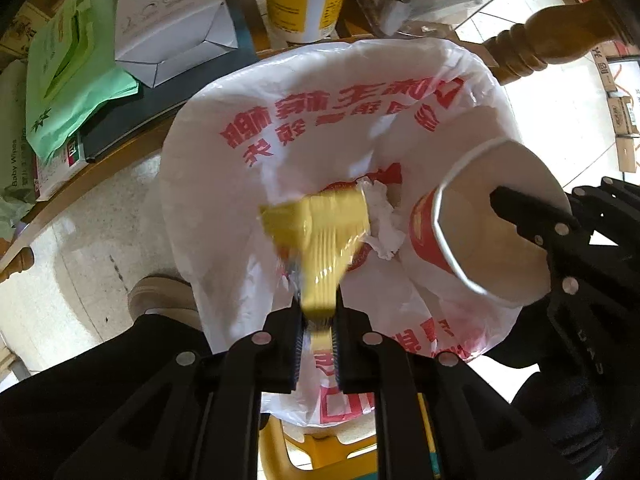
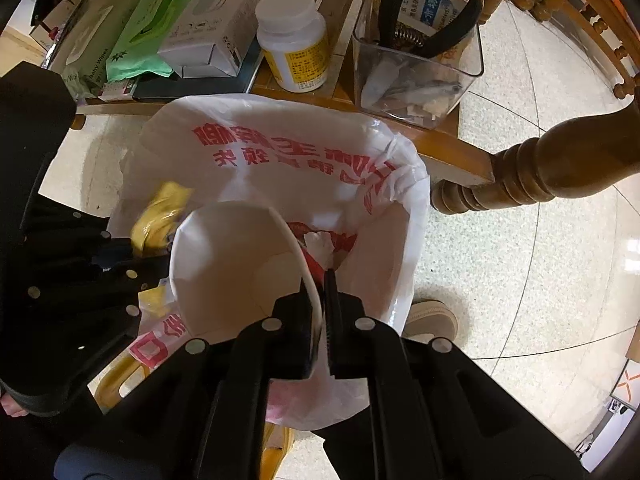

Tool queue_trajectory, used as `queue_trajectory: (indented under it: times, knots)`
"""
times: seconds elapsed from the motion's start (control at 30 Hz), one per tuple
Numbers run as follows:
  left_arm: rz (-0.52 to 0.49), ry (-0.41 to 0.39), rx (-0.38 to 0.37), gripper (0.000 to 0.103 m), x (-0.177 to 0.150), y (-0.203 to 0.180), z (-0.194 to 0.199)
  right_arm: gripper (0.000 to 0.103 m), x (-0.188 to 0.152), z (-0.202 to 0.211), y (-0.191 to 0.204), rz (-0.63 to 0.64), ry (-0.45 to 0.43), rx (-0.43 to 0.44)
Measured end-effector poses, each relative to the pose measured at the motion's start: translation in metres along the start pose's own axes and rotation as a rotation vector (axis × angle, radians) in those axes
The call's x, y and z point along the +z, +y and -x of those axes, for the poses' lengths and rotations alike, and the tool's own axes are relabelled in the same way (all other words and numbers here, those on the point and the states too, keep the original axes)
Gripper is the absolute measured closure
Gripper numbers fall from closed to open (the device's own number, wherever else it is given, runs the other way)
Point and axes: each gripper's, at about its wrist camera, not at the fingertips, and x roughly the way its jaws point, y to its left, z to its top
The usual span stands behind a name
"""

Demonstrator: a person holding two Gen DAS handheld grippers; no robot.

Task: Collect trash
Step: 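Open the left tool over the bag while the right tool releases the red cup, then raise both open tools back over the table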

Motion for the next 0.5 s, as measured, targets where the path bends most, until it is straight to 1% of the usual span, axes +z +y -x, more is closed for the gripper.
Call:
queue_trajectory:
  times: [0.03, 0.07, 0.1, 0.13, 0.17, 0.2, 0.23, 0.3, 0.37, 0.5]
  knots:
    - [0.003, 0.002, 0.001, 0.088, 0.001, 0.000, -0.001, 0.096, 0.000, 0.000, 0.000, 0.002, 0.000, -0.002]
    - [0.006, 0.005, 0.001, 0.088, 0.001, 0.000, -0.001, 0.092, 0.000, 0.000, 0.000, 0.002, -0.002, -0.003]
    - [0.007, 0.007, 0.002, 0.083, 0.001, 0.001, -0.001, 0.080, -0.001, 0.001, 0.000, -0.001, -0.005, -0.004]
    - [0.009, 0.006, 0.005, 0.073, 0.001, 0.000, -0.001, 0.071, -0.001, 0.002, -0.001, -0.007, -0.014, -0.009]
    - [0.009, -0.003, 0.009, 0.067, 0.001, 0.001, 0.001, 0.058, -0.001, 0.004, -0.002, -0.010, -0.024, -0.015]
    - [0.007, -0.019, 0.020, 0.057, 0.002, 0.000, 0.004, 0.057, -0.001, 0.006, -0.002, -0.009, -0.035, -0.024]
    - [0.005, -0.031, 0.029, 0.051, 0.002, -0.001, 0.005, 0.057, -0.001, 0.006, -0.001, -0.005, -0.037, -0.028]
    - [-0.003, -0.045, 0.033, 0.048, 0.001, -0.002, 0.009, 0.057, -0.001, 0.008, -0.001, -0.005, -0.043, -0.024]
    - [-0.002, -0.047, 0.025, 0.047, 0.001, -0.003, 0.010, 0.057, -0.001, 0.007, 0.000, -0.004, -0.039, -0.021]
    - [-0.001, -0.043, 0.035, 0.047, 0.002, -0.003, 0.011, 0.057, -0.002, 0.010, 0.002, -0.001, -0.043, -0.019]
